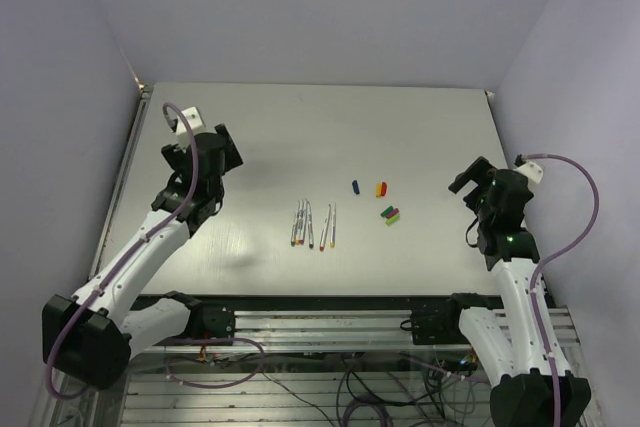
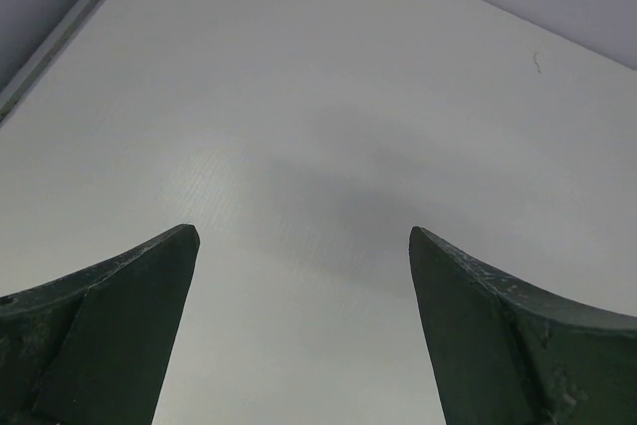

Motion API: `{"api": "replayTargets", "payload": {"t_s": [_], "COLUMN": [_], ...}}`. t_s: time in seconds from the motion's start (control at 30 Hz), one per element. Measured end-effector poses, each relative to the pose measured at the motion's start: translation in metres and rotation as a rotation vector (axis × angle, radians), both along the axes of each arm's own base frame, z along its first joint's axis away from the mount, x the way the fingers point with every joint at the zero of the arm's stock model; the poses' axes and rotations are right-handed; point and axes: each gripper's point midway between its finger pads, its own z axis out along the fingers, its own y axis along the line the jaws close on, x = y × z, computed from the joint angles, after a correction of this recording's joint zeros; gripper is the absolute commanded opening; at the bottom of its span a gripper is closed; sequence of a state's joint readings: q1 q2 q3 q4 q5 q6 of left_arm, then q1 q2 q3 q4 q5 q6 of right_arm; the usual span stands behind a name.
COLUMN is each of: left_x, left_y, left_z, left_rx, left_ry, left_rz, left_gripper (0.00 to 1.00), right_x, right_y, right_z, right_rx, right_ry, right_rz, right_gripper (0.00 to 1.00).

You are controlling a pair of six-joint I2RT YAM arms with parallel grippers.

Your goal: Insert the pens into the pen caps

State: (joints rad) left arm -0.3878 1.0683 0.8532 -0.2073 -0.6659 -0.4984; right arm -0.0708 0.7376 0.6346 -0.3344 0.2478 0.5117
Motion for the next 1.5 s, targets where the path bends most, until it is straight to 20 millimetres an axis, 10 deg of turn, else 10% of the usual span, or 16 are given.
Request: {"api": "replayTargets", "payload": {"t_s": [0.6, 1.13, 1.5], "left_x": [-0.034, -0.050, -0.063], "left_y": [-0.146, -0.168, -0.167], "left_z": [-0.059, -0.118, -0.155], "left_rx": [0.092, 0.022, 0.117], "left_ry": [0.159, 0.358, 0.496], "left_rz": [-0.467, -0.524, -0.522], "left_gripper": [0.94, 0.94, 0.69], "right_x": [-0.001, -0.006, -0.005], "right_y": [-0.016, -0.011, -0.010], "right_z": [0.012, 0.025, 0.019], "right_rx": [0.019, 0.051, 0.055], "right_ry": [-0.004, -0.063, -0.044], "right_rz": [-0.127, -0.122, -0.117], "right_gripper": [0.91, 0.67, 0.37]}}
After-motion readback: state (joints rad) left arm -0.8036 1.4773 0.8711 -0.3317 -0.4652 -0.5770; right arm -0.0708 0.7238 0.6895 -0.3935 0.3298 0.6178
